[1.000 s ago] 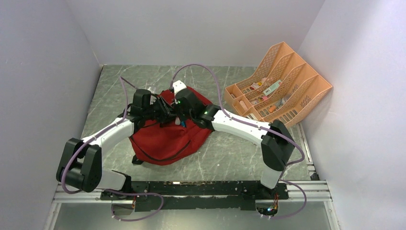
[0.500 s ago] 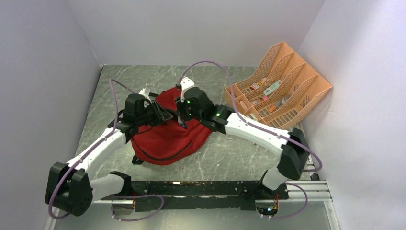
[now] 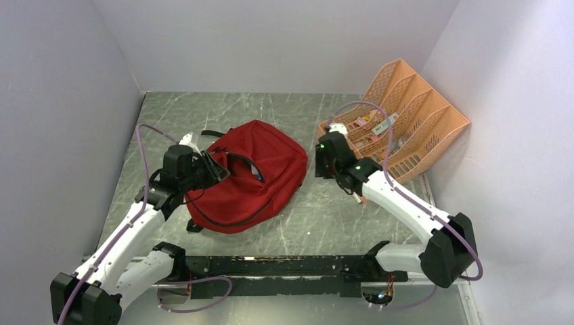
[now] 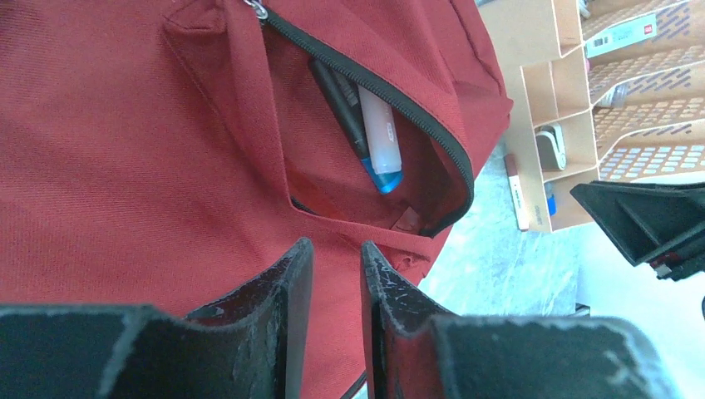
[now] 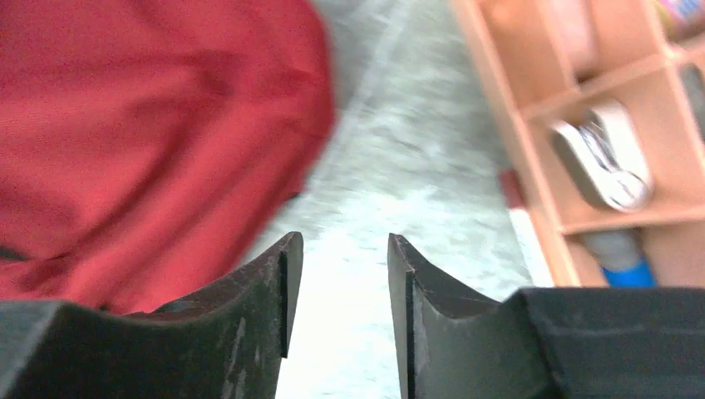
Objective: Pack the student bag
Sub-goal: Place the stationery in the student bag, then pick up the stationery from the center of the board.
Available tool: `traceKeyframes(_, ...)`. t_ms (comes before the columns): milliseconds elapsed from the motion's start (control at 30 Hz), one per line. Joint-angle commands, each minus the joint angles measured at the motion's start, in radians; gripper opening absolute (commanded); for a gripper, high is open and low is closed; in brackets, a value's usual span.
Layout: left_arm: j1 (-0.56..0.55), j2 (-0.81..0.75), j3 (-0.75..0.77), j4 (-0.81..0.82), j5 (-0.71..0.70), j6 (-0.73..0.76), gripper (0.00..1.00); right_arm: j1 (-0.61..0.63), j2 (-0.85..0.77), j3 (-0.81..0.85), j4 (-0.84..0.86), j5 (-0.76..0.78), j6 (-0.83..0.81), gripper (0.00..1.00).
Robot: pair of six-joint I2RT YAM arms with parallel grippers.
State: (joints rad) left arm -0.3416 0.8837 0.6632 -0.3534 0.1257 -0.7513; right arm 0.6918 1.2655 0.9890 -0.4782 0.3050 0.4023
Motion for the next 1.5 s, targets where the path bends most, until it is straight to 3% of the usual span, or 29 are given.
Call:
traceKeyframes(0,0.006,-0.011,0.055,-0.057,-0.062,0.038,0.32,-0.134,-0.051,-0.075,-0.079,0.003,0.038,0.49)
traceKeyframes(467,0.006,0.033,0.101,-0.072,-0.030,0.069,0.32,-0.343,0.205,-0.128,0.014,-0.067,-0.106,0.61)
traceKeyframes(967,0.007,0.038,0.088,-0.068,-0.003,0.084,0.32,-0.365,0.377,-0.061,0.017,-0.001,-0.184,0.66)
traceKeyframes(1233,0.007,0.057,0.084,-0.057,-0.001,0.083,0.32,-0.363,0.373,-0.024,-0.009,-0.035,-0.231,0.66)
traceKeyframes(1467,0.006,0.071,0.079,-0.049,0.011,0.081,0.32,-0.359,0.393,0.016,-0.057,0.034,-0.254,0.66)
